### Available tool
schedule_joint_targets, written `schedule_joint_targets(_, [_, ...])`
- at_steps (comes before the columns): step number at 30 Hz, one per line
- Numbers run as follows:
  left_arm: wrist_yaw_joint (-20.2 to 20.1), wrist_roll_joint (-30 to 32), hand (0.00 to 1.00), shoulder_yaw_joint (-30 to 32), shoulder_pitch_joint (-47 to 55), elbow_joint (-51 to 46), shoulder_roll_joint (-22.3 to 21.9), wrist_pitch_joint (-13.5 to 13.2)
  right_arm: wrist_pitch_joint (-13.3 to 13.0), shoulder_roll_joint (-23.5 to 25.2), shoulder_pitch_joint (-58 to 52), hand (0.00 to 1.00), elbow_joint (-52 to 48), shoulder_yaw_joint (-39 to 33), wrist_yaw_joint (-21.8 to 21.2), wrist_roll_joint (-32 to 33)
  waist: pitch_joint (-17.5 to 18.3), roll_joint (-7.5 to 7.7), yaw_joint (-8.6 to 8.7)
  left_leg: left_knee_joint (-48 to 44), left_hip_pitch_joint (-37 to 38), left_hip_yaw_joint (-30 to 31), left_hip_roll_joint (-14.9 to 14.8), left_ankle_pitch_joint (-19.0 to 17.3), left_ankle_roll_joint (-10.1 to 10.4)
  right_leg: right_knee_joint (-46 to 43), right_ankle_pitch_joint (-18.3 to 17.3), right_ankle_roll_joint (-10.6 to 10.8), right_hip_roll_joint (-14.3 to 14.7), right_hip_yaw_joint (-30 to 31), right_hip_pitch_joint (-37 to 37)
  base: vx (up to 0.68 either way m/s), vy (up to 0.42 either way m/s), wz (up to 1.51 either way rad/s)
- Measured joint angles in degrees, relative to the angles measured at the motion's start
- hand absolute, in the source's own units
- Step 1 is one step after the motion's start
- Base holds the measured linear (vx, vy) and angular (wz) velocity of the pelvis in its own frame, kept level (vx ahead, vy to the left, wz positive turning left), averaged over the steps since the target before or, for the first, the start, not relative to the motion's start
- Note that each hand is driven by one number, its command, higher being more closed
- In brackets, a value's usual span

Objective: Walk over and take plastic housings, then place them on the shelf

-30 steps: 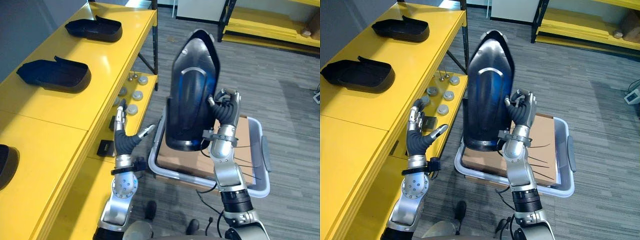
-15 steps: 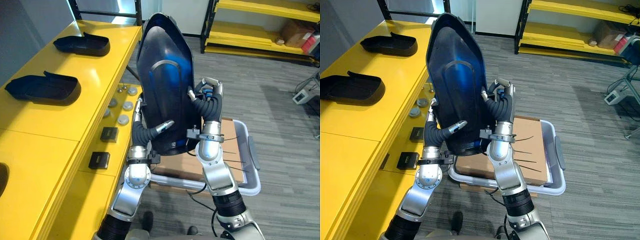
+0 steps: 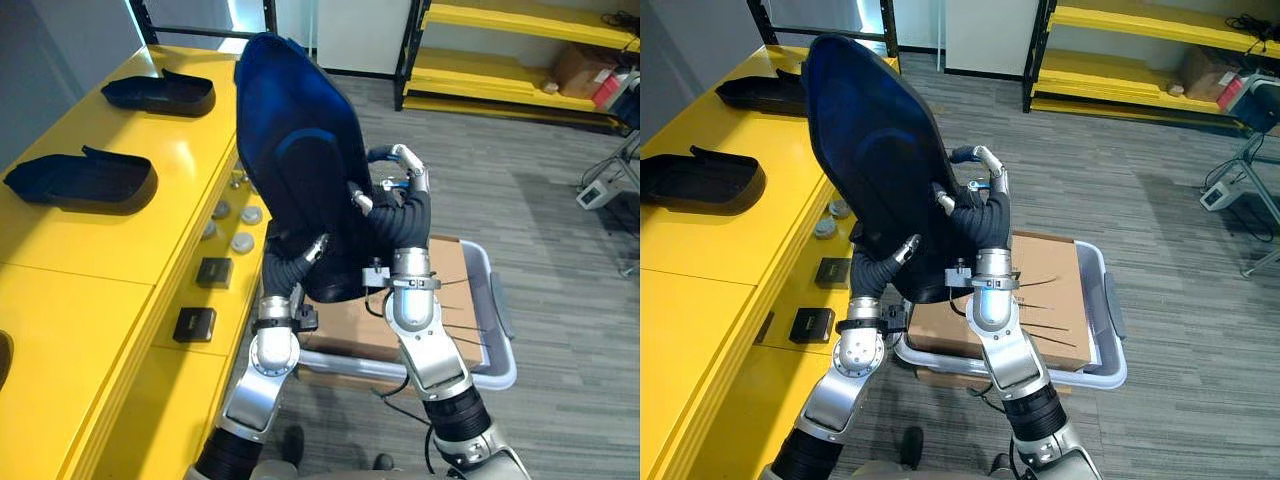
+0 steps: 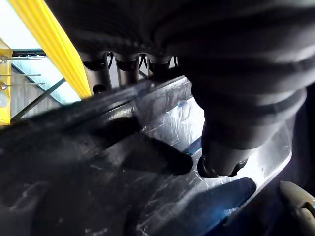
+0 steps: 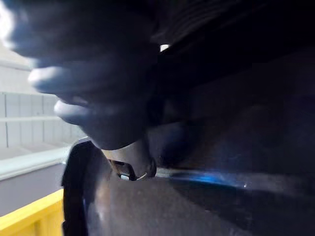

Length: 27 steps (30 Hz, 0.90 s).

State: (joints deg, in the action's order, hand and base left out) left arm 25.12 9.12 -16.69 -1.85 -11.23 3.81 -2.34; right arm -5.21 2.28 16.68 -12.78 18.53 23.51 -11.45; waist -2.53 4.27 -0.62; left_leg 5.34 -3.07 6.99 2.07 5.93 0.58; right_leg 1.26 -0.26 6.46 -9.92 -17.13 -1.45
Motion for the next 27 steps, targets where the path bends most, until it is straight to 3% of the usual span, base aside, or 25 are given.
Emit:
schedule_joint_targets(7, [-0.4, 0.5, 1.00, 3.9, 5.1, -4.8, -0.2, -0.2, -2.2, -2.7, -4.3, 0.00, -5.8, -4.5, -3.8, 6.9, 0.0, 0.02, 0.07, 0.0, 0.7, -1.1, -0.1, 0.0, 0.0, -0.1, 0.0, 0.0, 0.0, 0.6, -0.2, -0.02, 0.003, -0.05])
schedule_joint_targets(11, [0.0, 0.5, 1.00, 11.1, 8.9, -6.5, -0.4, -0.7, -6.0, -2.9, -6.2, 0.00, -9.0, -21.3, -3.6, 13.1, 0.0, 0.02, 0.49, 0.0, 1.0, -1.9, -0.1, -0.1, -0.1, -0.1, 0.1, -0.1, -0.1, 1.3, -0.2, -0.02, 0.007, -0.07])
schedule_joint_targets(16, [0.0, 0.4, 1.00, 16.5, 12.8, -9.6, -0.5, -0.7, -7.7, -2.9, -13.5, 0.00, -6.9, -38.9, -2.8, 19.3, 0.0, -0.02, 1.52, 0.0, 0.9, -1.9, 0.0, -0.2, -0.2, 0.0, 0.1, 0.0, -0.1, 1.3, -0.2, 0.00, 0.000, 0.00])
schedule_joint_targets(21, [-0.4, -0.1, 1.00, 17.5, 14.7, -13.0, -1.1, -1.6, -7.1, -4.0, -19.0, 0.00, 11.8, -48.4, -1.0, 22.7, 1.0, -0.76, 3.01, 0.1, -0.3, -2.0, -0.1, -0.3, -0.2, 0.1, 0.0, -0.2, -0.1, 1.3, 1.0, 0.00, 0.000, 0.00])
schedule_joint_targets(24, [-1.7, -1.7, 1.00, 18.2, 14.9, -13.1, -1.8, -2.8, -4.7, -5.5, -20.9, 0.00, 32.7, -52.0, -1.5, 26.5, 1.6, -1.92, 3.04, 0.1, -0.5, -1.6, -0.1, -0.4, -0.2, 0.2, 0.1, 0.0, 0.0, 1.2, 1.0, 0.01, -0.006, 0.02])
schedule_joint_targets(27, [-3.9, -2.9, 1.00, 18.5, 16.8, -14.1, -2.8, -3.7, -2.0, -5.2, -23.1, 0.00, 46.9, -52.5, -5.4, 29.0, 1.7, -2.95, 3.04, 0.0, -0.8, -0.7, -0.1, -0.4, -0.2, 0.2, 0.1, 0.0, 0.1, 0.5, 0.7, 0.03, -0.024, 0.08])
